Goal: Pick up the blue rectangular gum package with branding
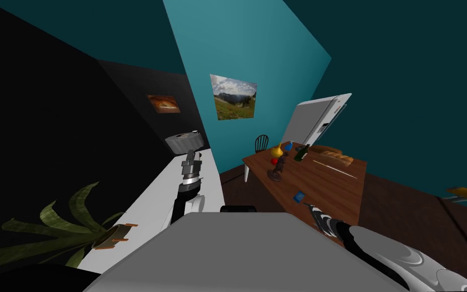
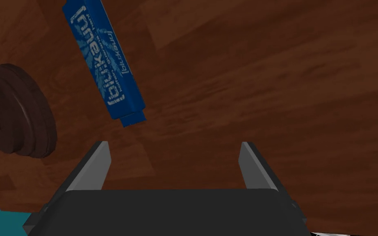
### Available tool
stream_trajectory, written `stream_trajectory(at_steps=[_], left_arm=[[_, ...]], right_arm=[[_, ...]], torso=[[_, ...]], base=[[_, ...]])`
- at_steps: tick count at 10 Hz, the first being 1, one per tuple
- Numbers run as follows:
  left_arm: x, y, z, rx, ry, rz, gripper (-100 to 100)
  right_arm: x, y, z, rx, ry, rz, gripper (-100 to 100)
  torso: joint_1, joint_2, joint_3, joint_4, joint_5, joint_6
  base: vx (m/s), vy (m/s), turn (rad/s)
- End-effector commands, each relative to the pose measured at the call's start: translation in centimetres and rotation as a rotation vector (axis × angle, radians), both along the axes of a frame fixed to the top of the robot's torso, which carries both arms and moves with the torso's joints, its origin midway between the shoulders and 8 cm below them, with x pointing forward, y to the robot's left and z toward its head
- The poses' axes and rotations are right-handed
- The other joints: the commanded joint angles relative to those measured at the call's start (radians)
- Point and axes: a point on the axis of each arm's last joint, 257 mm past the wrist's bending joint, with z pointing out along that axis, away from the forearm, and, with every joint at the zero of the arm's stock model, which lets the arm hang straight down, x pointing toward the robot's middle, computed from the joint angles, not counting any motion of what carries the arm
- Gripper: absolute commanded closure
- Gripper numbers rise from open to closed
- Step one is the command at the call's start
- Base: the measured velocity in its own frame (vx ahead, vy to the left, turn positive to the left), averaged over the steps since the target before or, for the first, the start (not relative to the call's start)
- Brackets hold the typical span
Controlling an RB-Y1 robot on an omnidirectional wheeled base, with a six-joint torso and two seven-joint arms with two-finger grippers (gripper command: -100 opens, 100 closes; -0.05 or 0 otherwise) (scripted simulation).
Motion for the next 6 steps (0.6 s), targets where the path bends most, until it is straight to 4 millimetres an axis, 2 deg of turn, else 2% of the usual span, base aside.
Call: stream_trajectory(at_steps=[1,3,4,6], left_arm=[[0.0,0.0,0.0,0.000,0.000,0.000,0],[0.0,0.0,0.0,0.000,0.000,0.000,0],[0.0,0.0,0.0,0.000,0.000,0.000,0],[0.0,0.0,0.0,0.000,0.000,0.000,0]], right_arm=[[-0.8,-0.6,0.2,-0.035,0.021,0.027,-100],[-3.9,-3.5,-0.3,-0.141,0.093,0.087,-100],[-3.9,-3.5,-0.3,-0.144,0.094,0.093,-100],[-6.5,-5.6,-0.7,-0.223,0.159,0.149,-100]], torso=[[0.000,0.000,0.000,0.000,0.000,0.000],[0.000,0.001,0.000,0.000,0.000,0.000],[-0.001,-0.002,-0.001,0.000,0.000,0.000],[0.000,0.000,0.000,0.000,0.000,0.000]], base=[[0.115,0.010,0.056],[0.133,-0.006,0.157],[0.124,-0.020,0.065],[0.131,-0.002,0.121]])
